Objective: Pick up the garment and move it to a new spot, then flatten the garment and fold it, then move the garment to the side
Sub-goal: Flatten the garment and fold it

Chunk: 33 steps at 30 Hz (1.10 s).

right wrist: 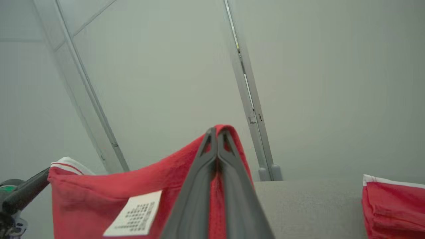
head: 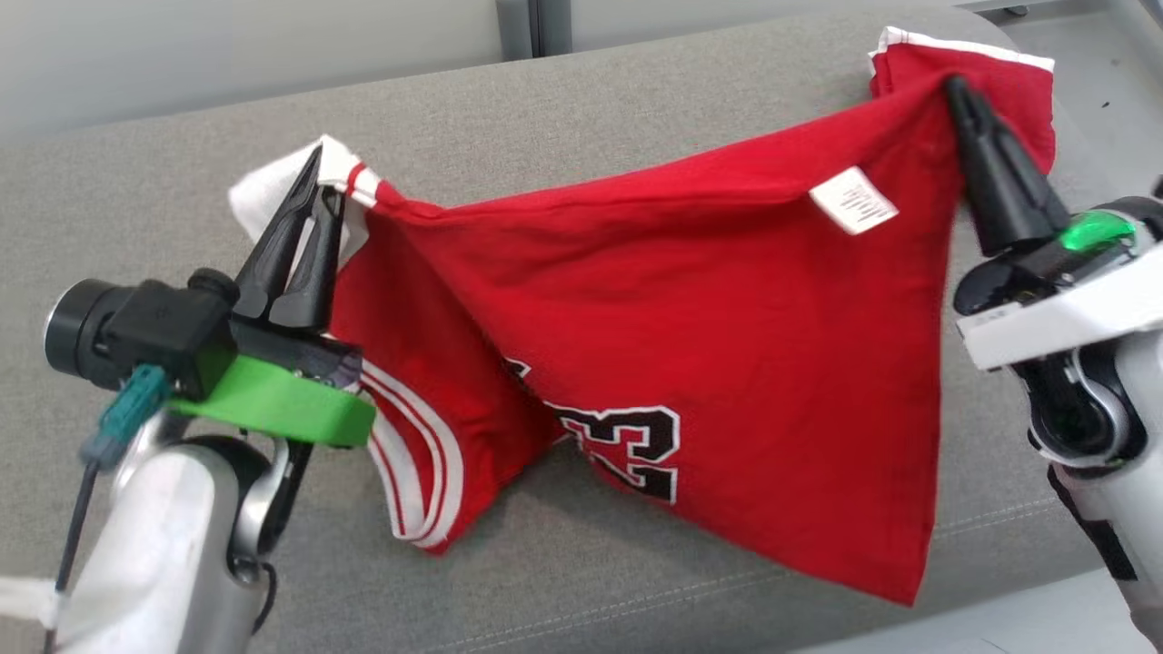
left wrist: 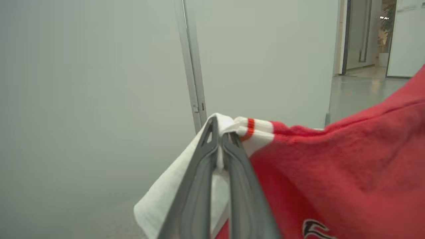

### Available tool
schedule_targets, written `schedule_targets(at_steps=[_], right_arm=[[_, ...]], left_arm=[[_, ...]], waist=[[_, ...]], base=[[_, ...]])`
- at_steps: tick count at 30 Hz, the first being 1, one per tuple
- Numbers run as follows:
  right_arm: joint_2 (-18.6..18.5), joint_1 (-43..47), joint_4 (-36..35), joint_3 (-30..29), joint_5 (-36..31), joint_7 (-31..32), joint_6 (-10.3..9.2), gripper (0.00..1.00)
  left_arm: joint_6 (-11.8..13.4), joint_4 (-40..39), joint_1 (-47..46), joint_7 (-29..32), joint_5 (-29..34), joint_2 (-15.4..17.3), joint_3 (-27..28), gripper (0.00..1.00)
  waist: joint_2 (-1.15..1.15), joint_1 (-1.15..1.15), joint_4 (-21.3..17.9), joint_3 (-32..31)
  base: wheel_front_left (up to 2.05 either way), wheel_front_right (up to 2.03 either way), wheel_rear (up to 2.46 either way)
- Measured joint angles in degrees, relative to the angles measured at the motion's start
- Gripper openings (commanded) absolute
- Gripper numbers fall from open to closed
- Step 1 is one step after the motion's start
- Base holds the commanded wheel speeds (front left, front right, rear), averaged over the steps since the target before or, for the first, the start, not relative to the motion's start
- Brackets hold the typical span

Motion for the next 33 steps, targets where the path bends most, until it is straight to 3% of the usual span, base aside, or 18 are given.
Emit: schedule_targets(at_steps=[4,7,9,12,17,23,29,33], right_arm=[[0.13,-6.36,7.81,3.64,-0.88,4.24,0.01,0.00],[0.33,-18.46,13.84,4.12,-5.32,6.70,0.01,0.00],[1.83,-31.71,15.62,0.70,-9.88,4.59,-1.27,0.00],[4.19,-39.41,15.34,-2.02,-10.65,0.49,-2.65,0.00],[4.81,-31.81,22.34,2.76,-9.87,1.57,-1.57,0.00],[6.66,-11.56,34.94,11.91,-7.70,5.52,-0.51,0.00],[7.55,-5.34,40.35,11.13,-6.46,2.45,-0.49,0.00],[8.36,-5.36,40.76,10.16,-6.15,-0.85,-0.02,0.00]], left_arm=[[-1.29,8.17,-3.60,5.19,-0.38,2.21,0.31,0.00],[-1.34,15.15,-12.47,9.83,-0.89,2.18,1.27,0.00],[-0.60,17.10,-25.14,9.94,1.31,1.83,3.77,0.00],[0.07,14.97,-35.52,8.00,1.10,-0.20,5.53,0.00],[-0.88,17.18,-30.75,9.49,0.97,-1.30,1.10,0.00],[-0.94,25.04,-4.62,14.00,-0.69,-3.23,-4.39,0.00],[1.63,27.52,3.88,11.80,-0.96,-6.78,-6.53,0.00],[2.33,27.55,4.89,8.76,-0.85,-6.84,-6.92,0.00]], waist=[[0.00,0.00,0.18,0.93],[0.00,0.00,0.42,1.70],[0.00,0.00,1.00,1.87],[0.00,0.00,1.53,1.66],[0.00,0.00,1.95,1.85],[0.00,0.00,1.47,3.58],[0.00,0.00,1.65,5.27],[0.00,0.00,2.37,5.06]], base=[[0.00,0.00,0.00],[0.00,0.00,0.00],[0.00,0.00,0.00],[0.00,0.00,0.00],[0.00,0.00,0.00],[0.00,0.00,0.00],[0.00,0.00,0.00],[0.00,0.00,0.00]])
